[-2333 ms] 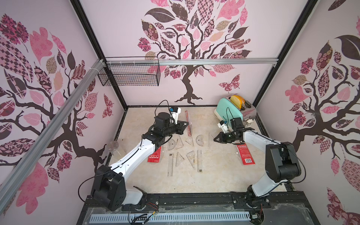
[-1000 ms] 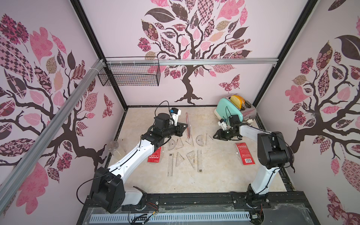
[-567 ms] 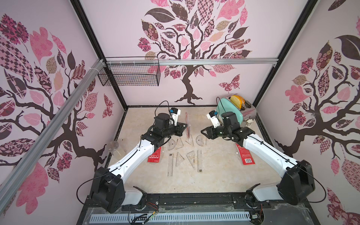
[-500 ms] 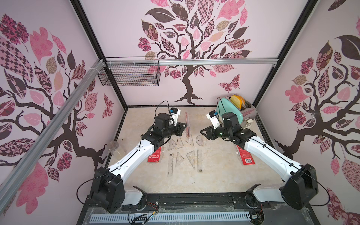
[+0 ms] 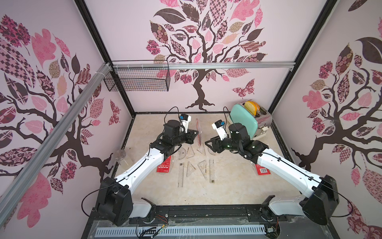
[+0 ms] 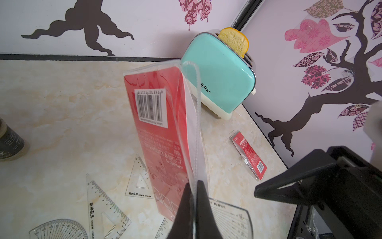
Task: Open the ruler set and take out the ruler
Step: Take out the ruler from the ruler set bag.
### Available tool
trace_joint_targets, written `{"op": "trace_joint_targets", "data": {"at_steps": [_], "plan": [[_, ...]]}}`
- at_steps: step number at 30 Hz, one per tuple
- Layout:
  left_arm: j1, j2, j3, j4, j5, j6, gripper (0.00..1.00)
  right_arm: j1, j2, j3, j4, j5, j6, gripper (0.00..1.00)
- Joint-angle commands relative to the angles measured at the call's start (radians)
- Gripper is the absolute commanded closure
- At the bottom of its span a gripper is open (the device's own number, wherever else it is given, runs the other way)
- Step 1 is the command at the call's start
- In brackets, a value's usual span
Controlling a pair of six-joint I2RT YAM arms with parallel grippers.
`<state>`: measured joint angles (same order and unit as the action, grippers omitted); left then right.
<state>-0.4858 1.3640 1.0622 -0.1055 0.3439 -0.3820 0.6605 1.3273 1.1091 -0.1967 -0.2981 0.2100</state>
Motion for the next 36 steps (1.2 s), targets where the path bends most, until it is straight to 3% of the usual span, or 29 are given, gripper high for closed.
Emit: {"op": "trace_joint_targets", "data": {"at_steps": [1,5,14,21,28,36], "plan": [[0.004,0.003,0.021,0.033,-0.001,-0.003,1.0,0.033,0.024,0.059,0.022,0.027,0.014,0.46],[0.002,-0.003,0.02,0.035,0.003,-0.003,1.0,0.056,0.057,0.079,0.035,0.043,0.02,0.47],[0.001,-0.028,0.012,0.031,0.001,0.0,1.0,0.076,0.128,0.125,0.045,0.087,0.027,0.59],[0.002,-0.023,0.01,0.031,0.01,0.002,1.0,0.088,0.158,0.158,0.031,0.135,0.024,0.83],[-0.003,0.017,0.022,0.027,-0.014,0.01,1.0,0.103,0.148,0.185,0.003,0.18,0.017,1.0],[-0.031,0.064,0.059,0.003,-0.075,0.041,1.0,0.106,0.087,0.183,-0.036,0.27,0.008,1.0]]}}
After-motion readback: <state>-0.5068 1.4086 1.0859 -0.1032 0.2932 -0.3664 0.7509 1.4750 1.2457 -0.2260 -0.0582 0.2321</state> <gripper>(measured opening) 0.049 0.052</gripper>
